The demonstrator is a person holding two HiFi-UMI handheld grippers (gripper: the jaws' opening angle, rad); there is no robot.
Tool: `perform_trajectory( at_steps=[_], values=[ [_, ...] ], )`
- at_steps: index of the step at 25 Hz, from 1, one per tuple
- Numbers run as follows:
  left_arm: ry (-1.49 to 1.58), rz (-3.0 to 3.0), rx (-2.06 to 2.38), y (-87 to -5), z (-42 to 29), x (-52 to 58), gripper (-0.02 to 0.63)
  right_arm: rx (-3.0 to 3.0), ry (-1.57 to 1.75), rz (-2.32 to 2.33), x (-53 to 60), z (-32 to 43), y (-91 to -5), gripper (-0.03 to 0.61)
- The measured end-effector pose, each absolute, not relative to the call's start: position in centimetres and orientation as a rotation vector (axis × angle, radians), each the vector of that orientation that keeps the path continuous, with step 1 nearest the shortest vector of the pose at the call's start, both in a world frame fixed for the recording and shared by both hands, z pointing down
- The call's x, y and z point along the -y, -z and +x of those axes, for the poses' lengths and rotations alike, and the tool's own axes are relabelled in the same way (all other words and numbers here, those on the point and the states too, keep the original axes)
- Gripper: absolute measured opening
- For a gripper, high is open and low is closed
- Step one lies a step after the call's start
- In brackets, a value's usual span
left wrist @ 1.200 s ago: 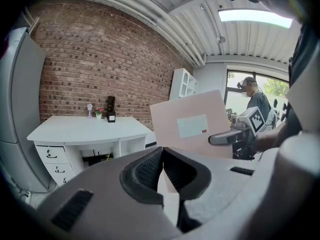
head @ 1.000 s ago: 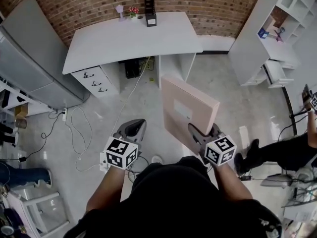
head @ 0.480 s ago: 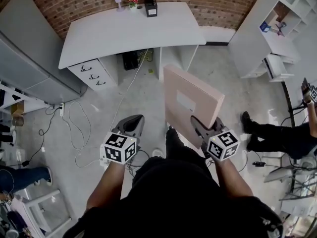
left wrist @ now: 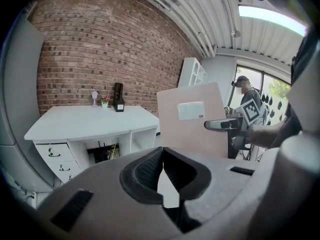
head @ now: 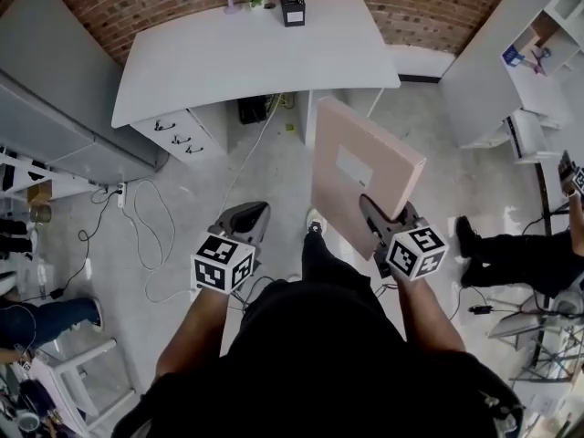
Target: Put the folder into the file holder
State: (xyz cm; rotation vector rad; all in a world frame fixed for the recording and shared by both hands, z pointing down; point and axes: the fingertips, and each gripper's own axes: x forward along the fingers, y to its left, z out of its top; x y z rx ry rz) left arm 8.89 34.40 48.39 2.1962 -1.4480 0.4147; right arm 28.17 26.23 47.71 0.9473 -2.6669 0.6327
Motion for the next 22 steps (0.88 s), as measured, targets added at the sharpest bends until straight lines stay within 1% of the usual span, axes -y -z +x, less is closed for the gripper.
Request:
perform_trajectory(
  at_steps=[4,8,14,22],
  values=[
    [-0.435,2.192,1.498,-47.3,6.9,-29.5,0.005,2.699,-0.606,0.897,-20.7,25.7,-46.7,0.167],
    [-0.39,2.167,1.554,-45.9,5.1,-24.4,0.005,2.735,-0.559,0.855,-15.2,23.7,-44.8,0.167],
    [-0.353,2.151,1.615,-44.9,3.7,-18.1,0.005,2.802,-0.454,0.817,-7.9,22.2,-42.5,0.167],
    [-0.381,2.191,1.588,-45.2,5.3,-10.9,0.005,2.771,-0.572,0.794,-3.5,21.0,-45.3,0.167]
  ],
)
